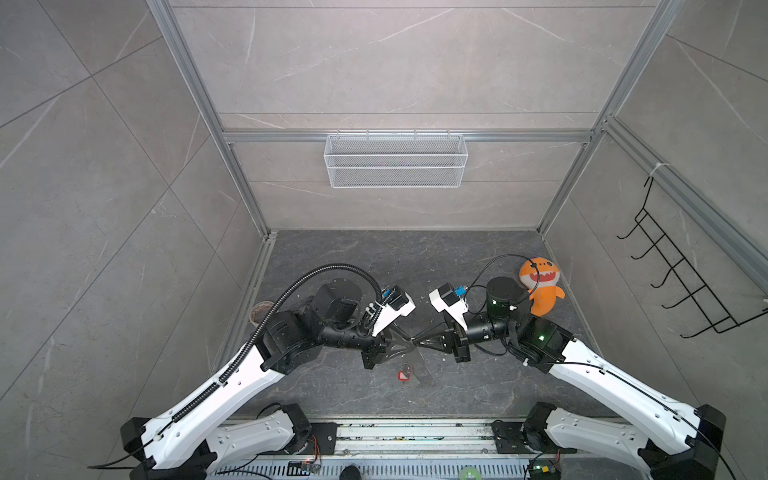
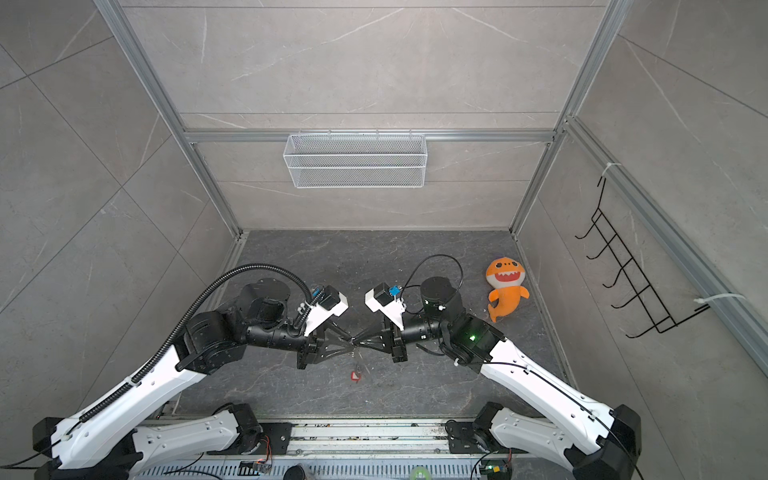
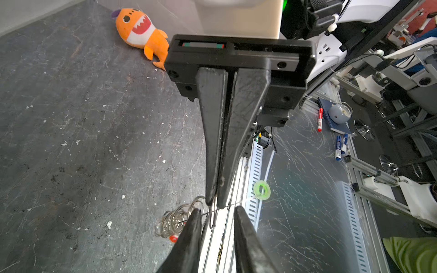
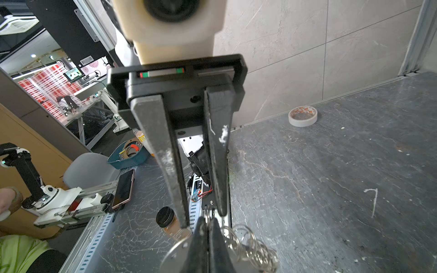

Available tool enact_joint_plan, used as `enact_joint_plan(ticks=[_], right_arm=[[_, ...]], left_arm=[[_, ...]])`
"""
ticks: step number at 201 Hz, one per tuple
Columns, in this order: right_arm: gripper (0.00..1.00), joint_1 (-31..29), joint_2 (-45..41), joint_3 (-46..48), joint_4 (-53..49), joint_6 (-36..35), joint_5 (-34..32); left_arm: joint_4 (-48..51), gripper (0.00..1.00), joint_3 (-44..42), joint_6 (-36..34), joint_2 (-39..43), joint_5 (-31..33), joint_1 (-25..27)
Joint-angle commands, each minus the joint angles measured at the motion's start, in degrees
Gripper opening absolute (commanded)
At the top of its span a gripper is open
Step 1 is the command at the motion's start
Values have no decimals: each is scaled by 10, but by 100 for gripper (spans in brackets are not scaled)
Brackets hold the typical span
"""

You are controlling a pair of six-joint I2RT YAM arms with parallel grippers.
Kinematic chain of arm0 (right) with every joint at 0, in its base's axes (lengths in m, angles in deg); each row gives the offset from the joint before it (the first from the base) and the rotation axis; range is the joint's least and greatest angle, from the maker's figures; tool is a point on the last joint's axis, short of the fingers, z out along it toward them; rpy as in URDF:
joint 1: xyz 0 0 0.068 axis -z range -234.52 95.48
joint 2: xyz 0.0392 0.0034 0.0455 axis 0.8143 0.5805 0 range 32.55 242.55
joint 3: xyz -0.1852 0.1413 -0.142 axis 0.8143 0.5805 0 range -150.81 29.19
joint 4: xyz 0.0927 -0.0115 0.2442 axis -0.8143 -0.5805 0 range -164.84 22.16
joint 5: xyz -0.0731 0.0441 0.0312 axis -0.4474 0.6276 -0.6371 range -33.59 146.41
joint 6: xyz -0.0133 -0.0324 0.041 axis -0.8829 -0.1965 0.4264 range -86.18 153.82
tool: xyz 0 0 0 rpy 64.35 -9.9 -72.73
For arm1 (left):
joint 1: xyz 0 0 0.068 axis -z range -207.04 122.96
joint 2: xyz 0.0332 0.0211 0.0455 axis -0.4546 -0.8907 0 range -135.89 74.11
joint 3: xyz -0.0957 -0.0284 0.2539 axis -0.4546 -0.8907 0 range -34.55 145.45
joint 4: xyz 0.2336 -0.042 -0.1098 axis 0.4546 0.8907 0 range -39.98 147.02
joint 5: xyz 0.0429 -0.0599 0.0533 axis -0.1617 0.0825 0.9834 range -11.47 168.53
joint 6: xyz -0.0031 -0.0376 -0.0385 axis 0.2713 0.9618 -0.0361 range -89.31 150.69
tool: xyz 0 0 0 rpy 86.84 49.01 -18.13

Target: Remove the keys from the keyring

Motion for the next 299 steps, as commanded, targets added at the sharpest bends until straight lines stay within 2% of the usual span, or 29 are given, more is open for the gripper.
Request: enact_joint_plan(ticks=[1,51,131,164,223,245,299], right_arm=[[0,-2,-16,-5,36,16,-14],[0,-2,-25,0,51,29,-40],[0,-3,-31,6,46,43,-97],[0,-3,-30,-4,38,62,-146],[0,-9,-29,-18,41,83,-202],[0,-24,-28,-24,33,77,-229],[0,-94,-2,-65,-30,35,-354]], left_arm=[[-54,29,-26,32,27,18,2],[-145,32,-99,78,78,58,2],[-248,48,-170,111,157,139,2],[-266,54,-188,121,178,165,2],[-261,61,-188,130,150,150,2],[-260,72,-183,131,137,151,2],[-245,75,-168,131,131,181,2]])
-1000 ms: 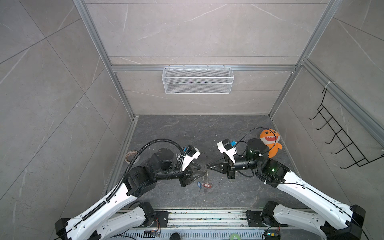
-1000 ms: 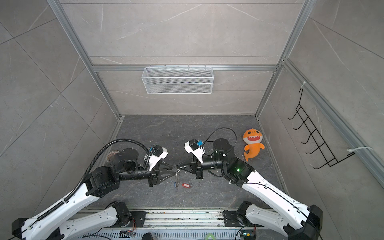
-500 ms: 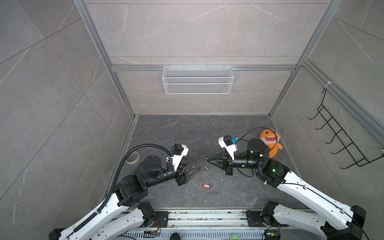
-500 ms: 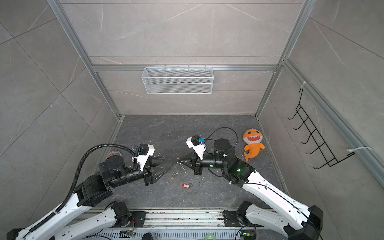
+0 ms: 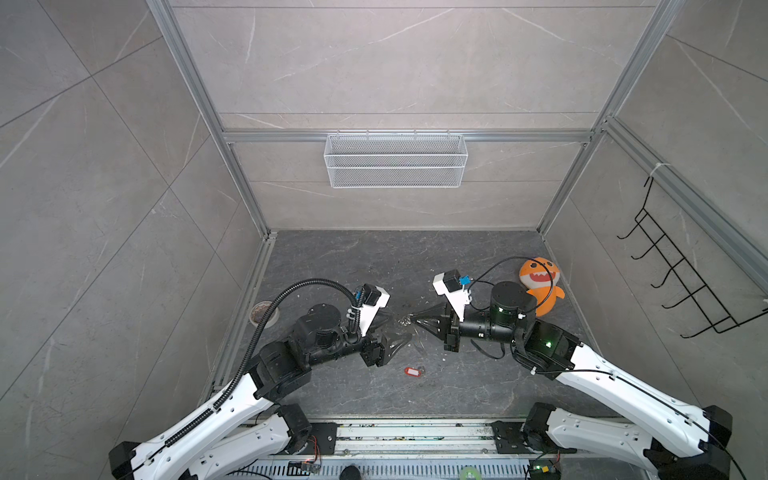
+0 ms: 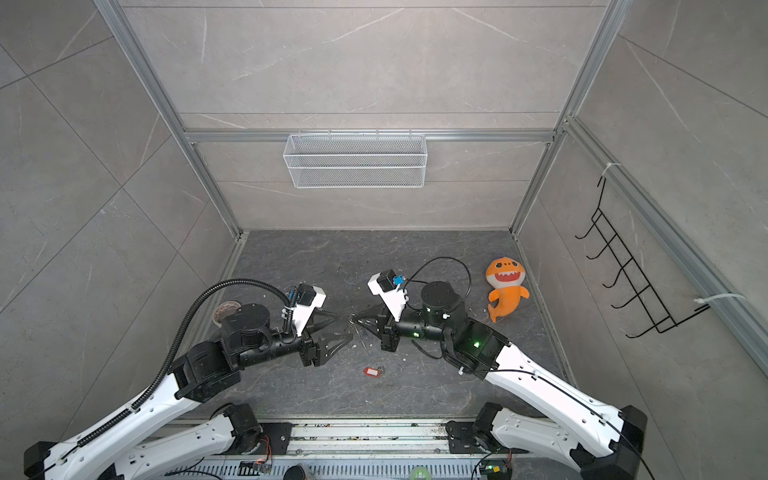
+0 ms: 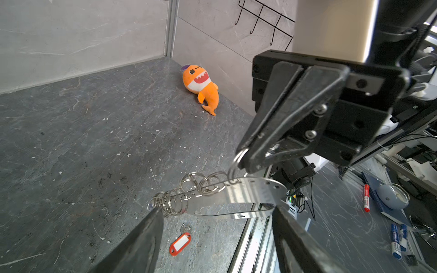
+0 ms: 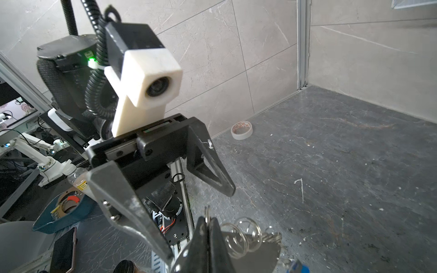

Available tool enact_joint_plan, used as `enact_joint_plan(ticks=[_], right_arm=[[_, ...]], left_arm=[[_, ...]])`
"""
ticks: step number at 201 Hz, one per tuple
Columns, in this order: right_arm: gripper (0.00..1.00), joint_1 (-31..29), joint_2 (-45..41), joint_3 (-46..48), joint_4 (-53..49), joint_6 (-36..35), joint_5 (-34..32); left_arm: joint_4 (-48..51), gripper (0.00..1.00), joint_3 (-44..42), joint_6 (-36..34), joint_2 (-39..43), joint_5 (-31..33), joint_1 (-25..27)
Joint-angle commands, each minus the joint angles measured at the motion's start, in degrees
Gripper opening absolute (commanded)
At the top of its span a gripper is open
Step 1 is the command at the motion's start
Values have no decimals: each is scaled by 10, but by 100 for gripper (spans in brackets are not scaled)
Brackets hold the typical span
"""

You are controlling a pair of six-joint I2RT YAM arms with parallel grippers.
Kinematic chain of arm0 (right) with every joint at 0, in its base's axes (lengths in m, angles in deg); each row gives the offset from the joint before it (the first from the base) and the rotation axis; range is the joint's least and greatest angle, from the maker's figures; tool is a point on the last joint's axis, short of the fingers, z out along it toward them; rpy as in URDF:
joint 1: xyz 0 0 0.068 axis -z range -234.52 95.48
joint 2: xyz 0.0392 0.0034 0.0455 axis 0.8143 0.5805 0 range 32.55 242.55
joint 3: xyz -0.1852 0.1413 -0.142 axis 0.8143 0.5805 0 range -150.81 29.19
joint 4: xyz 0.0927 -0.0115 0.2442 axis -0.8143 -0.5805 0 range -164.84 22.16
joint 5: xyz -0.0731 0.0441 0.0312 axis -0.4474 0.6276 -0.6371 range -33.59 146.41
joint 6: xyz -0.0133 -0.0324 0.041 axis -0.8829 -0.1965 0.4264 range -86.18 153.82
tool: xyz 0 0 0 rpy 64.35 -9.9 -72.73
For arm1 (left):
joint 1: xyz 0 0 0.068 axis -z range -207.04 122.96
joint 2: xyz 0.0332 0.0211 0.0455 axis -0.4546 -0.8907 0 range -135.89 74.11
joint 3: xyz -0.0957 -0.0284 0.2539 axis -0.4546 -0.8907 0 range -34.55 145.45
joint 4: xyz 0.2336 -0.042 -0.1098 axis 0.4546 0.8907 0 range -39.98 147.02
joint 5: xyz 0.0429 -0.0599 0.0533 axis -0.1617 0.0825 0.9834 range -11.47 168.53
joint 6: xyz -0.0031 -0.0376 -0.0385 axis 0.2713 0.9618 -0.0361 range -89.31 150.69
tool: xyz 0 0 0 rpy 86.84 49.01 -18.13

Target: Remove the keys from the keyring

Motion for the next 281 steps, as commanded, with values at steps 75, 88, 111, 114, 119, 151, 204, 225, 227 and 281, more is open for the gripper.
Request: enact_joint_plan(ticks=[75,88,111,114,119,151,204,225,227,281], right_arm=[[0,-76,54,-59,-48,-37,-183],[0,-79,57,-61,-46,-36,-182],[0,-87,62,-66,-40,-34,-185],[0,-88,63,-67,-40,-33,-186],[0,-90,65,-69,-40,-34,-186],[0,-102,71,-78,-37,-36,-189],[0,-110,68,-79,-36,-32,-192],[0,-110,66,-79,-36,-29,-194],[0,-110,66,-78,-36,-29,-194],[25,-110,26,-55,-56,-31,-258]], left_arm=[[27,75,27,5,50,54,2],[33,75,28,5,47,51,2],[47,72,31,5,30,55,2],[47,72,31,5,28,57,2],[47,71,29,5,25,58,2],[50,60,24,-1,13,68,2],[55,24,22,-5,8,76,2],[51,9,23,-4,9,75,2],[51,8,22,-4,9,76,2],[16,0,14,5,45,94,2]])
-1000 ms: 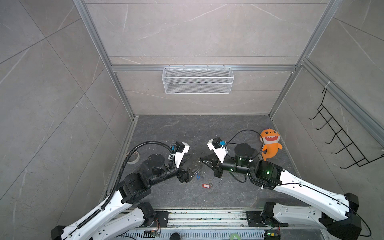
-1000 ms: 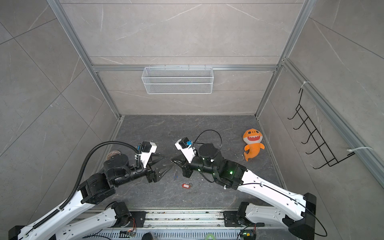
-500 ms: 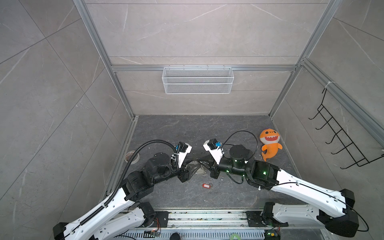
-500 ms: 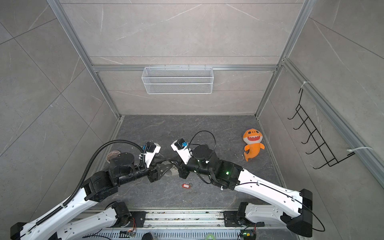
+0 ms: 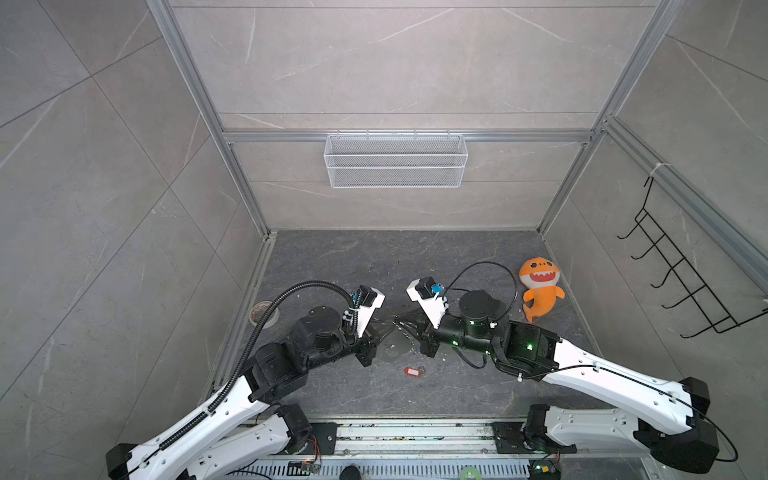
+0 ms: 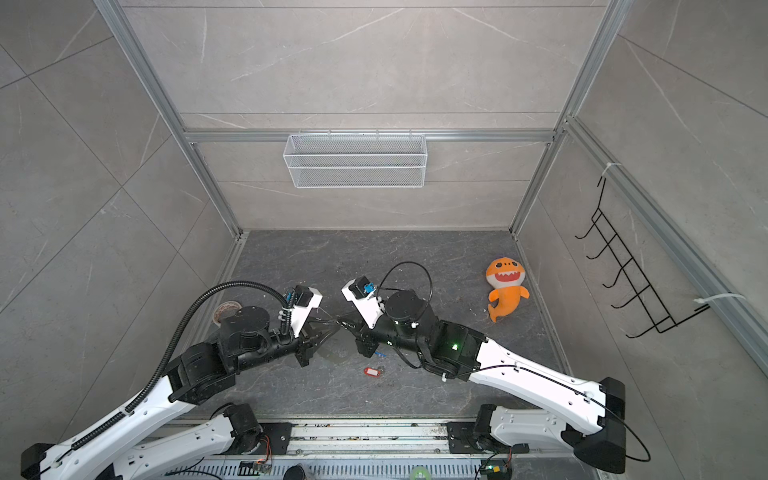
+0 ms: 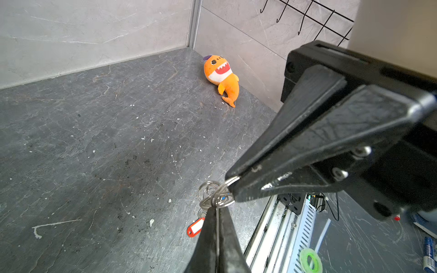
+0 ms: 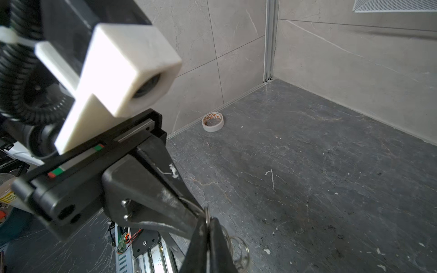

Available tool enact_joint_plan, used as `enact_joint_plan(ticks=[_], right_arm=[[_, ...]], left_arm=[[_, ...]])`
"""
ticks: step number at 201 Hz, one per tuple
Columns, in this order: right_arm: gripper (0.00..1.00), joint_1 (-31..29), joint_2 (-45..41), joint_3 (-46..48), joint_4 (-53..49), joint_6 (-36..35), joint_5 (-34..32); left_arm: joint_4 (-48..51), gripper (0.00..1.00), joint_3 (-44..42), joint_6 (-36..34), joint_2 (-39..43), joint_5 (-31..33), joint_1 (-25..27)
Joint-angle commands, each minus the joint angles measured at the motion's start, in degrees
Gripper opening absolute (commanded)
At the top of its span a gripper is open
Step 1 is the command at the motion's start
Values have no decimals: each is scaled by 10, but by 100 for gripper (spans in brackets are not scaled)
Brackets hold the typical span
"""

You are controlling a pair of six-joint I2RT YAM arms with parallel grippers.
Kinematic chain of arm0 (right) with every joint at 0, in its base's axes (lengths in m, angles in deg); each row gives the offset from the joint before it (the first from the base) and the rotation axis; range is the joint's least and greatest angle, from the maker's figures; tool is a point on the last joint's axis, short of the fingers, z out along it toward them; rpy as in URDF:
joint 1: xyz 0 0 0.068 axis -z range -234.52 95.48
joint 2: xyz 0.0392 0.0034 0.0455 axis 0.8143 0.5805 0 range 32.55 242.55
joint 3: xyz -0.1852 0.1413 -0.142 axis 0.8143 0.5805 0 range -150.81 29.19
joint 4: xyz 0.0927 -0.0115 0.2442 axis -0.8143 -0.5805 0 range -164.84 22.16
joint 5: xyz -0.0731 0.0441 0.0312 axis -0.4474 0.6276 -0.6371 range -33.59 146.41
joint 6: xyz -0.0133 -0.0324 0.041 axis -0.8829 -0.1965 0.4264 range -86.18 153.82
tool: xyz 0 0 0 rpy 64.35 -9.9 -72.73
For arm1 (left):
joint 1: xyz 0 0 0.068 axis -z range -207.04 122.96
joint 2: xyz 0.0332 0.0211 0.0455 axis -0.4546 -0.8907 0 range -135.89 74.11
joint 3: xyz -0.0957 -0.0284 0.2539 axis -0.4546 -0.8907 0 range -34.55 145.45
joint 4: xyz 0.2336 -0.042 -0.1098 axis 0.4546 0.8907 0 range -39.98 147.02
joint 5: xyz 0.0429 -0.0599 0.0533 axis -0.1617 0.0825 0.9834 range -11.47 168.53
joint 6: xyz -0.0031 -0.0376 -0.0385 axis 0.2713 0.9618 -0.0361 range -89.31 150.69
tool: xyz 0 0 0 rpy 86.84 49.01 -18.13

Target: Remove the keys from the keyring

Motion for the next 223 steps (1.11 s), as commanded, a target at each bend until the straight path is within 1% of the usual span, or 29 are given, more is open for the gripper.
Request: enact_joint_plan(ticks=[1,13,27,47,70,92,103,143,194,223], right_arm=[[25,-3,-39,5,-4,-2,-47],[32,-3,-54,16,-14,-5,-69],[36,-3,-70,32,-21,-11,-81],[40,-3,-88,60,-19,-17,-74],[43,-3,-100,97,-6,-28,-48],[44,-3,-103,131,9,-44,-1],[44,-3,-105,150,20,-48,9],[45,-3,-108,201,74,-55,13],[45,-3,-113,225,152,-60,-9],[45,-3,-111,217,163,-69,-4]], left_arm=[[-42,0,4,5,30,22,-2],[-47,0,3,12,43,31,-2],[-36,0,13,13,51,32,-2],[-6,0,43,17,51,23,-2],[23,0,76,18,49,-1,-2],[50,0,101,17,46,1,-2],[57,0,111,22,45,7,-2],[48,0,124,56,43,15,-2],[66,0,149,93,25,40,-2],[70,0,151,113,23,58,-2]])
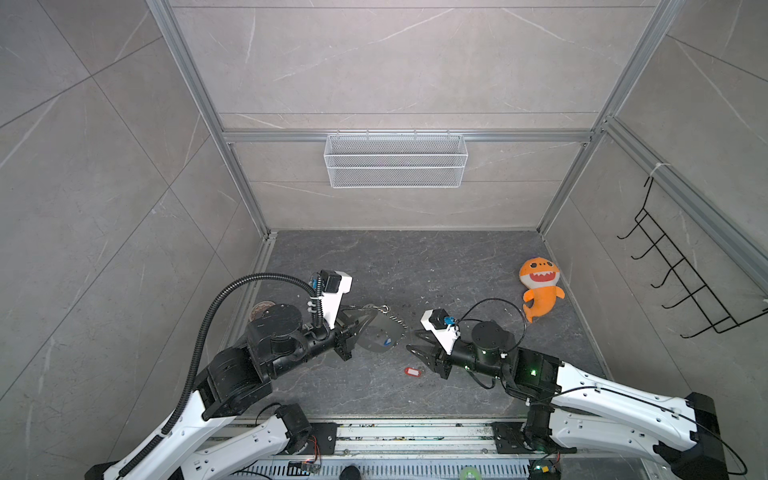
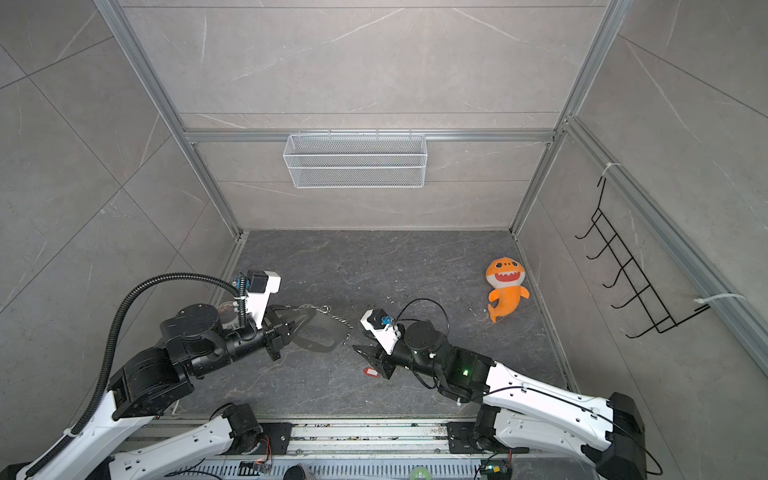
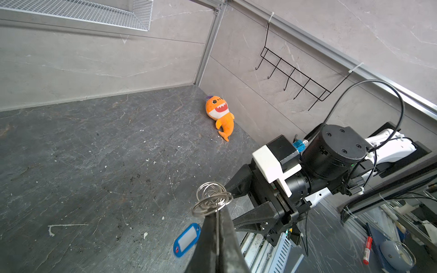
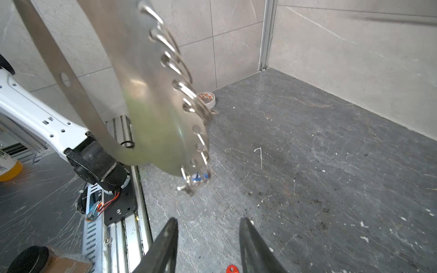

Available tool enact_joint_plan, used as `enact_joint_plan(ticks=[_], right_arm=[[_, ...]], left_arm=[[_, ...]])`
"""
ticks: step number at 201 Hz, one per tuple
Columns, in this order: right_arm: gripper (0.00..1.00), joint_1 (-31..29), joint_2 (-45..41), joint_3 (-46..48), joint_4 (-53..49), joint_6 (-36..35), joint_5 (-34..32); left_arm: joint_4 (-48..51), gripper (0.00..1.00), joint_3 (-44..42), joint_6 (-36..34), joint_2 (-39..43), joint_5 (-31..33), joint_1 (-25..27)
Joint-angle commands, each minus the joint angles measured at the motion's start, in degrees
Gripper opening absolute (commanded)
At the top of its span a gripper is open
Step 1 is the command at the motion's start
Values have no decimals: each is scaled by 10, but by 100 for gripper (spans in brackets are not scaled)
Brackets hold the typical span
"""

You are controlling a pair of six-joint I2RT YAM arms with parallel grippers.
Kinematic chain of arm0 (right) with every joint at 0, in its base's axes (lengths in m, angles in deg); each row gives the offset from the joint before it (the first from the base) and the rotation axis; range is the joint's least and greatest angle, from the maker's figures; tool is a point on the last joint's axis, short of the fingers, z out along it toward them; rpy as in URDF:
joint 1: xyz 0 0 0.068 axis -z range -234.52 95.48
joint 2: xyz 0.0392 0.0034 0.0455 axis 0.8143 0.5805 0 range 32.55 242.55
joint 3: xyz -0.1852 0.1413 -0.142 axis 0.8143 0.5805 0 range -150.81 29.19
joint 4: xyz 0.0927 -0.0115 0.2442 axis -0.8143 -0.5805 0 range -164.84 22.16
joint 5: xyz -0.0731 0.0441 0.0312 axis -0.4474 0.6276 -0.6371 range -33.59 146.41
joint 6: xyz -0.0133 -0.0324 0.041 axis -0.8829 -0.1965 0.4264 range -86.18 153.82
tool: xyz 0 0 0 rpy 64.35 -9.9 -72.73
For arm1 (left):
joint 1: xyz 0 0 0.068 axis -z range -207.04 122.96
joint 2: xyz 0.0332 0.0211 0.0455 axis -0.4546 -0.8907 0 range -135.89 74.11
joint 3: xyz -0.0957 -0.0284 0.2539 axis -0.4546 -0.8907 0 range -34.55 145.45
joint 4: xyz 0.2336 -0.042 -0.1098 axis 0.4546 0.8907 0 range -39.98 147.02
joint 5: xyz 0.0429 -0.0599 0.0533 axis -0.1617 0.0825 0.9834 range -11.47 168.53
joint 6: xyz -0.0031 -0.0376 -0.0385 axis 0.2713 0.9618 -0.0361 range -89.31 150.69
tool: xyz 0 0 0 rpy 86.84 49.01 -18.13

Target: Remove the keys from the keyring

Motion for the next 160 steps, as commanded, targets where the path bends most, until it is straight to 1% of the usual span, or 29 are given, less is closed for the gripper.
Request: enact_joint_plan(ticks=[1,31,50,93,134,160], right_arm=[[45,-2,-6,-4,41,-16,-3],[42,-2,13,-22,40,-22,11],[39,-2,22,-30,40,-24,1],[38,-2,30,-38,43,-28,13],[31,-2,32,-44,40,-29,20],[31,-2,39,-49,33,-27,17]], left_arm=[[-10,0,23,30,1,21,-2],[-11,0,25,36,-3,19,-2],[-13,0,25,36,-2,17,-2],[-14,0,25,38,-1,11,-2],[-15,0,24,39,-1,11,-1],[-16,0,24,41,-1,12,-2]])
